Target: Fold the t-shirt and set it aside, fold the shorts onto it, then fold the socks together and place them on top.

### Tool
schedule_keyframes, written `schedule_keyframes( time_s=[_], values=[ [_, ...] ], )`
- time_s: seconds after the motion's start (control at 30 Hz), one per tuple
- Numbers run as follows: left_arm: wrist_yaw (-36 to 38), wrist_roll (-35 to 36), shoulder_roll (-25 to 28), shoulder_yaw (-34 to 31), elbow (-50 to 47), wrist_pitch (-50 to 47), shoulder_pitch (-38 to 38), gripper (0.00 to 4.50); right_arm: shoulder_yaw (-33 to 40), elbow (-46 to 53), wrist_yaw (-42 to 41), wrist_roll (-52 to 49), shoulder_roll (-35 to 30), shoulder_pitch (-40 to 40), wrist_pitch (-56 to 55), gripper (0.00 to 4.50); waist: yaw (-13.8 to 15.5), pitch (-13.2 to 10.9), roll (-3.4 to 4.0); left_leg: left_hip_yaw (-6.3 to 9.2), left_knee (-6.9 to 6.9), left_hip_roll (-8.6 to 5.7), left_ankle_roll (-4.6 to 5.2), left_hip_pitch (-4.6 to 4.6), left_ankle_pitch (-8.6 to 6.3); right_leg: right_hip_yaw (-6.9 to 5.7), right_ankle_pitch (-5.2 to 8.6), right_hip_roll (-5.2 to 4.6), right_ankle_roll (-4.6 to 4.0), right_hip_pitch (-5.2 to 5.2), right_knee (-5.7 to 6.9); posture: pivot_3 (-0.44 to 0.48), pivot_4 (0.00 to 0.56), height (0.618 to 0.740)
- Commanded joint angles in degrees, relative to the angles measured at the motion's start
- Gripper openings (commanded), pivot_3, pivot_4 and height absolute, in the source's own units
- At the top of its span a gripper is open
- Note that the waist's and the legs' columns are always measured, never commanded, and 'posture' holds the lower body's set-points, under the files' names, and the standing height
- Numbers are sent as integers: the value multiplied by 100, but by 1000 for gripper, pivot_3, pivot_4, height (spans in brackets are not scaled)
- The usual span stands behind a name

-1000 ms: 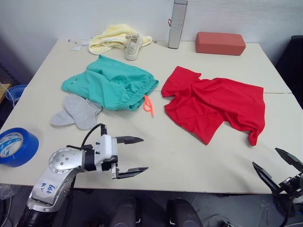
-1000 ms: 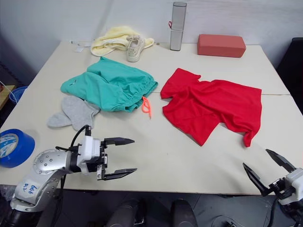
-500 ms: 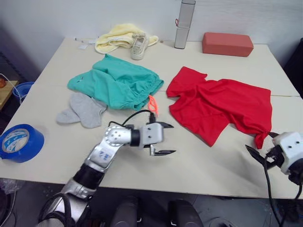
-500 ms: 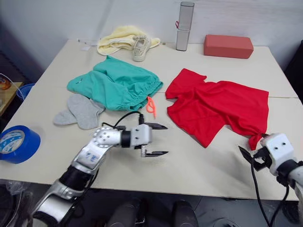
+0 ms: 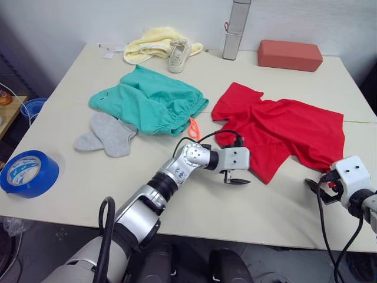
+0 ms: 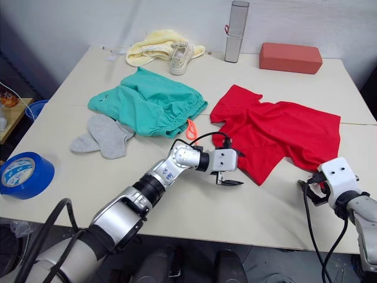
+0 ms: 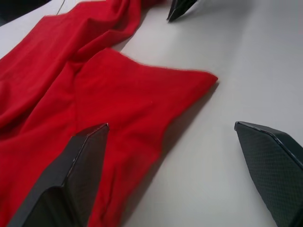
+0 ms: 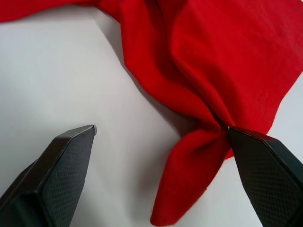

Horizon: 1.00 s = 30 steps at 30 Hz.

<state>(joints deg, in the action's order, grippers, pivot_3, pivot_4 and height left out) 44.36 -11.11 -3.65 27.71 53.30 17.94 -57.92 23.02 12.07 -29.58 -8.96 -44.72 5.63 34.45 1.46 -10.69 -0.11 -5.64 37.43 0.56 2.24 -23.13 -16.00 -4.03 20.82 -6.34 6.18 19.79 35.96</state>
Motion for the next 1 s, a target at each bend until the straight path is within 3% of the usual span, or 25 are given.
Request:
schedule_keyframes(
  time_s=[0.03,0.07,0.17,0.5,0.6,0.7,0.83,1.0],
  values=[
    [-290,-210,-317,-11,637,337,-293,4460,88,160,148,47,-19,-20,345,4500,0,0,0,2,0,0,0,0,0,-1,0,0,0,0,0,0,150,740],
    [-320,-261,-381,-13,795,383,-347,4460,98,206,173,36,-11,-26,431,4500,-2,-1,-1,4,0,0,0,-1,0,-3,0,-1,0,0,0,0,150,740],
    [-487,-458,-549,29,1199,444,-448,3887,151,338,233,-3,13,-49,654,3548,4,-1,-1,10,1,-1,0,-2,0,-9,0,-2,0,-2,-1,0,150,740],
    [-1087,-916,-636,90,1824,276,-440,791,504,693,160,-110,-12,174,807,11,-15,2,-7,23,7,-11,10,-2,0,-19,-3,-15,6,-13,-1,0,150,740],
    [-1194,-966,-455,56,1873,298,-372,18,617,704,41,-152,-67,240,570,0,-40,3,-8,21,6,-10,9,0,1,-18,-4,-15,7,-11,1,0,150,740],
    [-1088,-793,-277,-165,1797,442,-328,18,707,753,-118,-231,-39,308,286,0,-46,4,-8,21,3,-9,8,4,2,-19,-4,-14,7,-12,2,0,150,740],
    [-433,-325,49,-599,1331,708,-94,18,824,873,-541,-361,-98,533,-141,0,-137,6,-13,20,-6,-5,-1,4,7,-20,-4,-10,7,-8,3,0,150,740],
    [1023,578,979,-978,-797,300,1004,18,1069,827,-1439,-553,-196,1068,-1158,0,-182,9,-8,14,-21,1,-17,9,20,-30,-3,2,6,-1,7,0,150,740]
  ],
)
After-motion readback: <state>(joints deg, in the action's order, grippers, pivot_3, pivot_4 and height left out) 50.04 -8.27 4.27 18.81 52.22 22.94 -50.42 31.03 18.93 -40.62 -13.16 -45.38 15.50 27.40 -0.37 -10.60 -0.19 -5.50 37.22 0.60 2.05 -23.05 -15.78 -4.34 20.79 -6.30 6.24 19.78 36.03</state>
